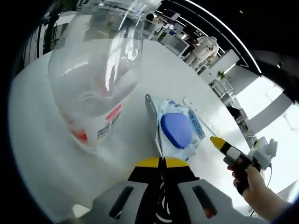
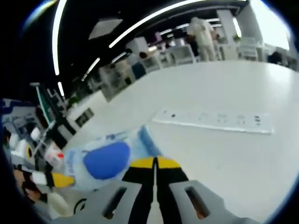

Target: Arrange the tabletop items into an orderly group along one side of the table until the central work area is clear of visible clutter.

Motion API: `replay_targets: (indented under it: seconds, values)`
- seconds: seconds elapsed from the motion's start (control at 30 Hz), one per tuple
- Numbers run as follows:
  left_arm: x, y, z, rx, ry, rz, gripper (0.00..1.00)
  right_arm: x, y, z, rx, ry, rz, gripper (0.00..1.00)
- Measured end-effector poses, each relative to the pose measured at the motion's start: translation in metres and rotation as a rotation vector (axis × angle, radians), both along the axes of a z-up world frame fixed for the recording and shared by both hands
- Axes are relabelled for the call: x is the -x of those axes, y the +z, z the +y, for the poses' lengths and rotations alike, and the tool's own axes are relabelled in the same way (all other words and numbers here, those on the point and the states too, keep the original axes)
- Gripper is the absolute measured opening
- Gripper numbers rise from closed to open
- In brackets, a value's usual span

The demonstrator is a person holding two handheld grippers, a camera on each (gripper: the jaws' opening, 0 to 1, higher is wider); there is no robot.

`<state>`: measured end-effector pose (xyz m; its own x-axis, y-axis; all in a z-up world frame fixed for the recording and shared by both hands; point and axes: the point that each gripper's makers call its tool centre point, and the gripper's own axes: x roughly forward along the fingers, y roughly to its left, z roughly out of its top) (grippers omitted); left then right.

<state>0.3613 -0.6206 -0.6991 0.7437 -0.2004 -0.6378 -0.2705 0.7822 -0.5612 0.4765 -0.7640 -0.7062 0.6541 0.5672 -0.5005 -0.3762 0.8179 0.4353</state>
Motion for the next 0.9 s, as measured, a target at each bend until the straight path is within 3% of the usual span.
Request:
replay_targets:
  seconds: [0.1,0.13,0.2,0.23,0.3,0.37,0.4,0.53,0.6,0.77,0.9]
  values:
    - [-0.002,0.005,0.001,-0.006,-0.004,-0.017,0.00,0.001,0.002,0.003,-0.205,-0.096,0.106,0.02]
    - [-0.003,0.007,0.000,0.002,-0.003,-0.019,0.00,0.001,0.003,0.005,-0.270,-0.129,0.142,0.13]
    - [-0.004,0.010,0.000,0.017,0.007,-0.026,0.00,0.002,0.004,0.014,-0.454,-0.188,0.270,0.44]
    - [-0.005,0.012,0.000,0.030,0.016,-0.028,0.00,0.004,0.006,0.018,-0.504,-0.184,0.293,0.43]
    - [-0.006,0.014,-0.001,0.037,0.014,-0.032,0.00,0.002,0.006,0.018,-0.500,-0.199,0.284,0.35]
    - [-0.008,0.018,-0.003,0.087,0.037,-0.036,0.00,0.004,0.005,0.022,-0.504,-0.196,0.302,0.35]
    - [-0.010,0.020,-0.004,0.107,0.043,-0.037,0.00,0.007,0.005,0.027,-0.535,-0.196,0.349,0.35]
    - [-0.016,0.028,-0.005,0.108,0.036,-0.059,0.00,0.014,0.002,0.040,-0.586,-0.176,0.429,0.35]
    - [-0.018,0.030,-0.008,0.137,0.042,-0.065,0.00,0.018,0.004,0.050,-0.679,-0.167,0.477,0.35]
    - [-0.019,0.036,-0.007,0.157,0.055,-0.078,0.00,0.016,0.002,0.051,-0.746,-0.234,0.498,0.35]
    - [-0.022,0.044,-0.004,0.180,0.071,-0.096,0.00,0.020,0.002,0.054,-0.739,-0.227,0.520,0.31]
